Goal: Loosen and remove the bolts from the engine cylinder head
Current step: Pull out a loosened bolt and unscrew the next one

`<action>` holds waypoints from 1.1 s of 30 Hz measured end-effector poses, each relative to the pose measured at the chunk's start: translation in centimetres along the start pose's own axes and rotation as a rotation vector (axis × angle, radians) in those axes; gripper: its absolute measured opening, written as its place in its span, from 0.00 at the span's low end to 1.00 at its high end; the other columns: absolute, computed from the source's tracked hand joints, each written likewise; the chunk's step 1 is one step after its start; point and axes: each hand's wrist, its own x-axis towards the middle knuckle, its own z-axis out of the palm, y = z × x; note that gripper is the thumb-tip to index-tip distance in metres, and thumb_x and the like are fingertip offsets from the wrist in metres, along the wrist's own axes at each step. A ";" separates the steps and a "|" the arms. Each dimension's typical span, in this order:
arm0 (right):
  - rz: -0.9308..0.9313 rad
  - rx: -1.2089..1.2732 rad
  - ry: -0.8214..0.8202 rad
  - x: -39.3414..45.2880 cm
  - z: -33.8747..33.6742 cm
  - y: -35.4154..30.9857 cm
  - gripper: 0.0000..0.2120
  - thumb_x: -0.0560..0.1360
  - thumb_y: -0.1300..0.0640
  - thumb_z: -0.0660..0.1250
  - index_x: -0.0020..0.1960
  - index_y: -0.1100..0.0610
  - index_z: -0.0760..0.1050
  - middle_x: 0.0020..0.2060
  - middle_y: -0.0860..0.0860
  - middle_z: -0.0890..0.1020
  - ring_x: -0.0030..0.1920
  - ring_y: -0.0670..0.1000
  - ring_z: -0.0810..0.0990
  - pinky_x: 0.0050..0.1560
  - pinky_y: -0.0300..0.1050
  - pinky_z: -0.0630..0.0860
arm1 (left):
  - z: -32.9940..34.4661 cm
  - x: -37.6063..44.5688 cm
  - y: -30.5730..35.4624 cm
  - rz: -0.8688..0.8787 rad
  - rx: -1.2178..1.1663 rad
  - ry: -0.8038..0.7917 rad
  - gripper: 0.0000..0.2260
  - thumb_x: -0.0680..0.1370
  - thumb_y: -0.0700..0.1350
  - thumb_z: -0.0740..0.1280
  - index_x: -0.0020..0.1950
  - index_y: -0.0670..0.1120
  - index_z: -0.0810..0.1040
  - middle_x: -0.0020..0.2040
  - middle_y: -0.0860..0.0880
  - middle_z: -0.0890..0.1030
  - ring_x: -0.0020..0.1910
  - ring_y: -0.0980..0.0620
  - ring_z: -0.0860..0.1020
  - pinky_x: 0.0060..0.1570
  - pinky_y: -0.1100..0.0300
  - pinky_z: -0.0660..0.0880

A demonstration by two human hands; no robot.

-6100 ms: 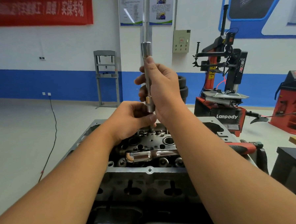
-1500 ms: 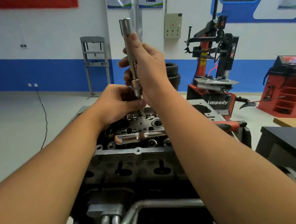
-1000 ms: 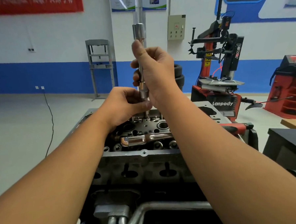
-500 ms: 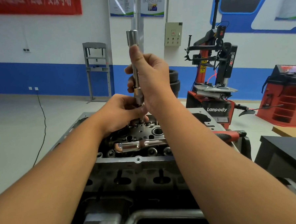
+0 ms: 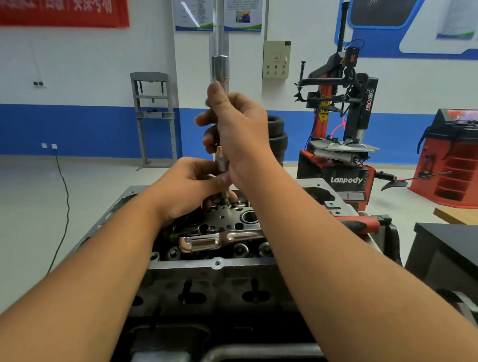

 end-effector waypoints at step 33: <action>-0.017 -0.039 -0.014 -0.1 -0.1 -0.1 0.12 0.81 0.48 0.71 0.50 0.56 0.75 0.38 0.51 0.85 0.28 0.49 0.77 0.30 0.45 0.77 | 0.0 0.4 -0.4 0.099 0.081 0.080 0.07 0.72 0.56 0.76 0.46 0.55 0.87 0.44 0.51 0.88 0.44 0.54 0.86 0.50 0.53 0.80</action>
